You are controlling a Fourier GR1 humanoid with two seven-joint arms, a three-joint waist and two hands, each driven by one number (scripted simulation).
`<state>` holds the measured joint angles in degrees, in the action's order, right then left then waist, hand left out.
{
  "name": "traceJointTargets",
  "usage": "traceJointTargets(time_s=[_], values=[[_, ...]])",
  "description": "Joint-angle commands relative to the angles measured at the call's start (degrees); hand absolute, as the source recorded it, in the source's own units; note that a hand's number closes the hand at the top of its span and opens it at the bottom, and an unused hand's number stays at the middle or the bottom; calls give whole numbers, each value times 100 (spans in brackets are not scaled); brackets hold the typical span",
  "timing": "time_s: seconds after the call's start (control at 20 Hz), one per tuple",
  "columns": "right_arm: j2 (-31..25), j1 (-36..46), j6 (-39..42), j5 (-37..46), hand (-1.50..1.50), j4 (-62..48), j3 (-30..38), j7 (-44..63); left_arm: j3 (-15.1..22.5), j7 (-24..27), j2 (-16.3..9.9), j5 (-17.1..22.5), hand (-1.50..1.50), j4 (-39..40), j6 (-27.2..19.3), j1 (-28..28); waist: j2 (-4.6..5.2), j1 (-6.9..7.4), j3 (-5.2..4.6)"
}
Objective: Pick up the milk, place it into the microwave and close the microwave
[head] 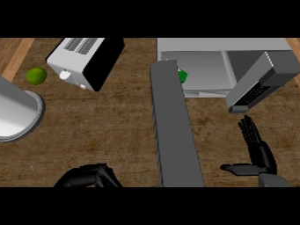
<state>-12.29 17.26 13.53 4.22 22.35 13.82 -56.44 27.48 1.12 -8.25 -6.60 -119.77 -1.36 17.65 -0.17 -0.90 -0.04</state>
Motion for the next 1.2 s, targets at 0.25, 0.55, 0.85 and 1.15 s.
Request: traceJointTargets(time_s=[0.25,0.55,0.85,1.15], values=[[-165,-880,883,-392,-150,1040,-119,-382,-112,-109,46,104,150,1246,621,-1274,16,-17,-1],[-254,-1597,1029,-657,-150,1904,-278,-206,802,-773,556,-123,150,1879,861,-1730,6,-39,0],[-590,-2182,1352,-968,-150,2658,-390,-148,1357,-234,819,-541,150,3292,65,-2813,19,-118,-1],[-643,-2394,1617,-1348,-150,3564,-674,128,2015,-615,825,-29,150,4187,-744,-3789,34,-293,-3]])
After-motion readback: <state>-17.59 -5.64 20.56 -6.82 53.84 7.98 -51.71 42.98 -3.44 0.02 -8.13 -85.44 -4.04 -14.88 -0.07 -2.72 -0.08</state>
